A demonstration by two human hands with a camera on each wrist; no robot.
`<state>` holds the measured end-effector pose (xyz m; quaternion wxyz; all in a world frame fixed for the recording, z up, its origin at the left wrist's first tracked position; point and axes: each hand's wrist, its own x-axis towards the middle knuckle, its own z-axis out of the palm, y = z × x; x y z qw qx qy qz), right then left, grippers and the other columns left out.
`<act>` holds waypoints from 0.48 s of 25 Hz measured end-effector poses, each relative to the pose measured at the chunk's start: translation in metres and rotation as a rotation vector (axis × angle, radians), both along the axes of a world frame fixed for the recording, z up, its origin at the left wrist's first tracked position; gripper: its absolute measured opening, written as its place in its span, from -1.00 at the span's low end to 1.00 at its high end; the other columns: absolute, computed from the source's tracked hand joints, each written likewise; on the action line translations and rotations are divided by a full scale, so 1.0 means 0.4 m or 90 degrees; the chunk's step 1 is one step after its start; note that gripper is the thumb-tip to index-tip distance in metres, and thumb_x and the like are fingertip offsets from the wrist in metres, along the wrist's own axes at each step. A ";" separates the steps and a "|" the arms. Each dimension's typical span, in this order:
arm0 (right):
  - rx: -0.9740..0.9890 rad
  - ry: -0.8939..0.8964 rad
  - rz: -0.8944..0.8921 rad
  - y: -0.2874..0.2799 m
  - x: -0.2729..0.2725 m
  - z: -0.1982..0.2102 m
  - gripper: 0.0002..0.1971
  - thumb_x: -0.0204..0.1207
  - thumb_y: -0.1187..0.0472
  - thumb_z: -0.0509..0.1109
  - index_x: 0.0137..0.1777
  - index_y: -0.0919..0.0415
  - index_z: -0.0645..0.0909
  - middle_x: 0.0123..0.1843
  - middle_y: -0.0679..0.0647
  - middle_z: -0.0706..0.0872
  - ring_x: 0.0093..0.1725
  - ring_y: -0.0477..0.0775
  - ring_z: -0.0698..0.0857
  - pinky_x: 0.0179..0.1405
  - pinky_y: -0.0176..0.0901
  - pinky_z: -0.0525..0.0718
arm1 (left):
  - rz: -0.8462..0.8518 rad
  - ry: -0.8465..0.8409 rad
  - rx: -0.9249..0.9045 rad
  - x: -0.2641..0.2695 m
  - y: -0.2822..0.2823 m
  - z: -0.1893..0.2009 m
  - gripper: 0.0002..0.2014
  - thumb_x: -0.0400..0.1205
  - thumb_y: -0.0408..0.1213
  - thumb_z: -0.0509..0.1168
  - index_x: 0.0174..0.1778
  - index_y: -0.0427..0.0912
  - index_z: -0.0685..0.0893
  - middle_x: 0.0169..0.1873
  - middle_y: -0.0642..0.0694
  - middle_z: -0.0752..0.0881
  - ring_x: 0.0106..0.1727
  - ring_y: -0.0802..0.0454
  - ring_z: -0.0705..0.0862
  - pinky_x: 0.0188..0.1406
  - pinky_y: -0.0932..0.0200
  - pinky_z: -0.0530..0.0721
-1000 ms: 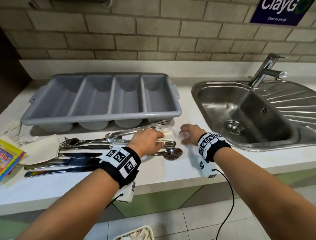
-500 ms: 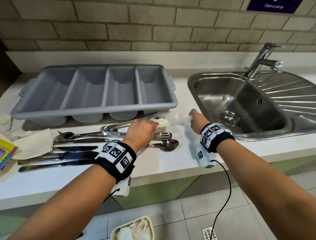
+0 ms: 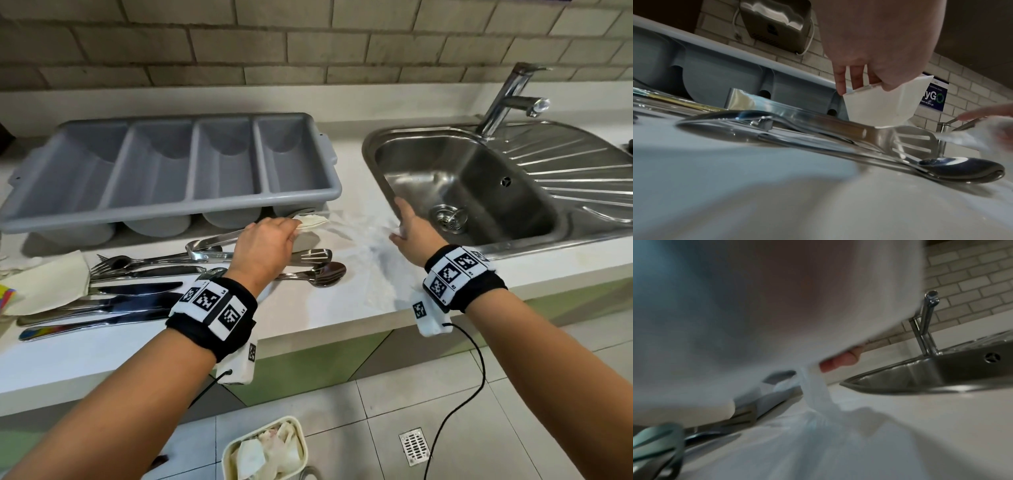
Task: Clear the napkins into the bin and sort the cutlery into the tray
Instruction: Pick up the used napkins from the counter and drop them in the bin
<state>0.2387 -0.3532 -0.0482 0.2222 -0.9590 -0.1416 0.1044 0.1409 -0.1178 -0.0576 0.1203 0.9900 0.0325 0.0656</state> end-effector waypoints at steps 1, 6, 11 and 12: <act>-0.048 0.034 0.019 -0.002 -0.007 -0.015 -0.32 0.59 0.32 0.25 0.62 0.25 -0.04 0.20 0.40 0.65 0.29 0.34 0.59 0.29 0.01 0.50 | 0.000 -0.003 -0.002 -0.003 0.001 -0.001 -0.65 0.70 -0.20 0.06 0.37 -0.13 0.54 0.27 -0.13 0.69 0.28 -0.18 0.60 0.22 -0.05 0.52; -0.229 0.081 0.090 0.028 -0.030 -0.079 -0.54 0.60 0.16 0.20 0.48 0.22 0.26 0.43 0.32 0.43 0.39 0.35 0.43 0.36 0.17 0.46 | -0.018 -0.035 -0.036 -0.018 -0.001 -0.010 -0.68 0.68 -0.30 0.10 0.33 -0.19 0.58 0.23 -0.19 0.72 0.24 -0.20 0.63 0.20 -0.07 0.58; -0.252 0.064 0.133 0.068 -0.055 -0.084 -0.39 0.53 0.09 0.34 0.53 0.08 0.20 0.48 0.23 0.28 0.41 0.38 0.34 0.36 0.17 0.42 | -0.013 -0.040 -0.049 -0.034 0.009 -0.018 -0.68 0.65 -0.40 0.13 0.30 -0.21 0.60 0.21 -0.21 0.72 0.23 -0.21 0.63 0.16 -0.08 0.62; -0.234 0.075 0.133 0.074 -0.053 -0.084 -0.45 0.53 0.13 0.34 0.49 0.16 0.26 0.45 0.26 0.35 0.38 0.39 0.40 0.36 0.14 0.43 | -0.011 -0.051 -0.054 -0.039 0.010 -0.017 -0.68 0.65 -0.40 0.13 0.29 -0.22 0.61 0.20 -0.22 0.73 0.22 -0.21 0.64 0.16 -0.08 0.62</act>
